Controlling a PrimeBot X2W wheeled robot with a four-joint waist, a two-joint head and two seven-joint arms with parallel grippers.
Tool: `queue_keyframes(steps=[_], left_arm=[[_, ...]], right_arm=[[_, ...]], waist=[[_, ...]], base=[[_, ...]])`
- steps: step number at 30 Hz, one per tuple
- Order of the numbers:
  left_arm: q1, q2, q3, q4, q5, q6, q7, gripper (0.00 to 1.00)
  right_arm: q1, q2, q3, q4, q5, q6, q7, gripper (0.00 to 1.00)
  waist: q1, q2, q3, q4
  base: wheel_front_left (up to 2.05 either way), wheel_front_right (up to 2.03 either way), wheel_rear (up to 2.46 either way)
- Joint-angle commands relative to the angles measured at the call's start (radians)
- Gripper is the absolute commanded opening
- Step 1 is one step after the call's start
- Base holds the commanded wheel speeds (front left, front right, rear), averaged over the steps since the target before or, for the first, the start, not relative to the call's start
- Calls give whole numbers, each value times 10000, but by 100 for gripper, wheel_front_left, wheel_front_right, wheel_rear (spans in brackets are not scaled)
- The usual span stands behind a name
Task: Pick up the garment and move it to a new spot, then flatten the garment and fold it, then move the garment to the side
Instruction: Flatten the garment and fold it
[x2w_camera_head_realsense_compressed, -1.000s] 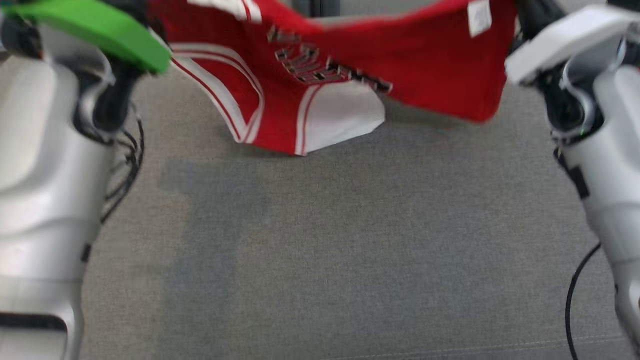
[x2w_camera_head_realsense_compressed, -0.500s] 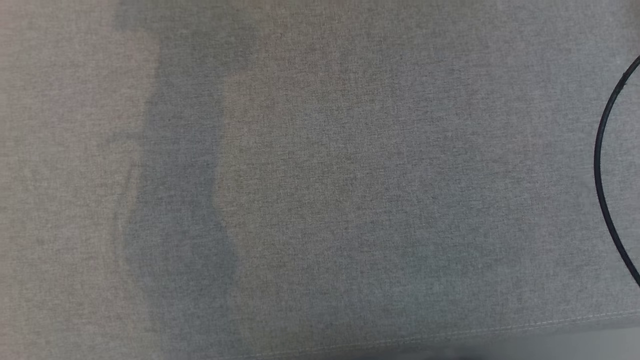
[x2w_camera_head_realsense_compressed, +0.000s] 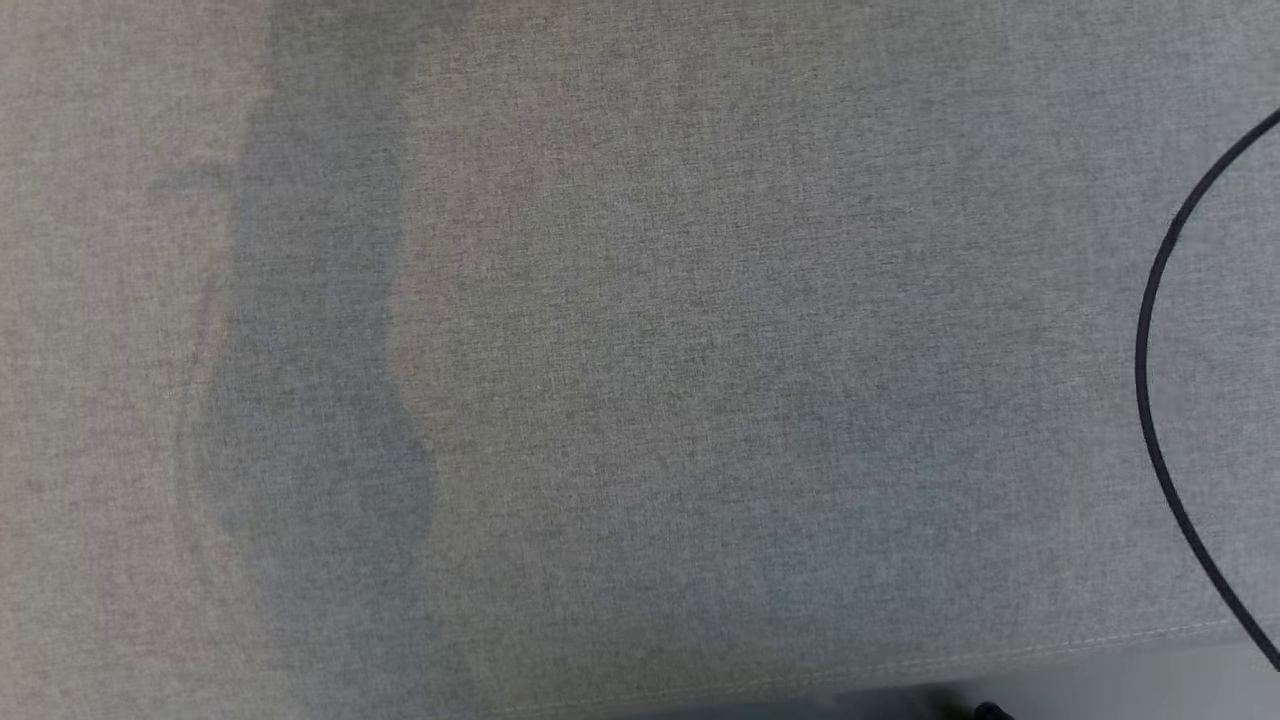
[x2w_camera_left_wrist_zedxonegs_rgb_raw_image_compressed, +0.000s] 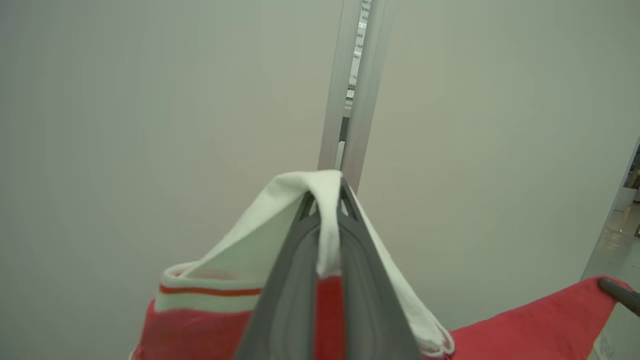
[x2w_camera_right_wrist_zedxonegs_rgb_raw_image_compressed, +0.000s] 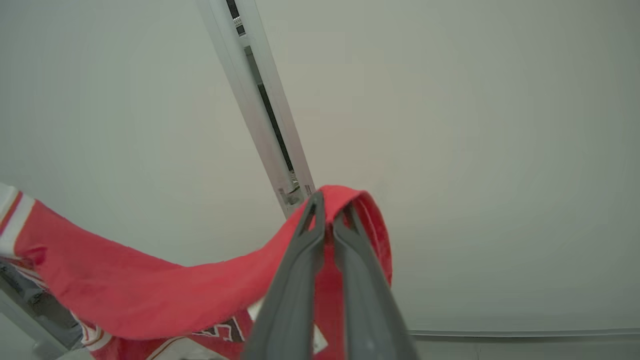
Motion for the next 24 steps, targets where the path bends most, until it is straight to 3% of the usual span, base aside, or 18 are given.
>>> queue_keyframes(steps=[1,4,9,13,17,24], left_arm=[[513,162,-111,-274,-81,-22,-222,0],[2654,536,84,-954,-362,-22,-640,0],[6391,632,792,-2870,-407,524,-763,0],[9813,368,1613,-5033,-173,1266,-763,0],[12337,82,1906,-6302,56,1669,-765,0],[15265,-413,1807,-7102,148,2035,-767,0]], right_arm=[[508,-180,166,-296,281,3,-153,0],[2348,-422,710,-1196,1099,3,-363,0],[5387,-1009,1145,-2639,2058,3,-772,0],[7852,-1390,1149,-3642,2532,3,-1019,0],[9742,-1549,900,-4229,2763,3,-1129,0],[12502,-1654,196,-4728,2834,1,-1136,0]], waist=[[-3,0,-129,10],[-3,0,-587,-30],[-3,0,-1515,-42],[-3,0,-2211,-49],[-3,0,-2781,-15],[-3,0,-3643,179]], base=[[0,0,0],[0,0,0],[0,0,0],[0,0,0],[0,0,0],[0,0,0]])
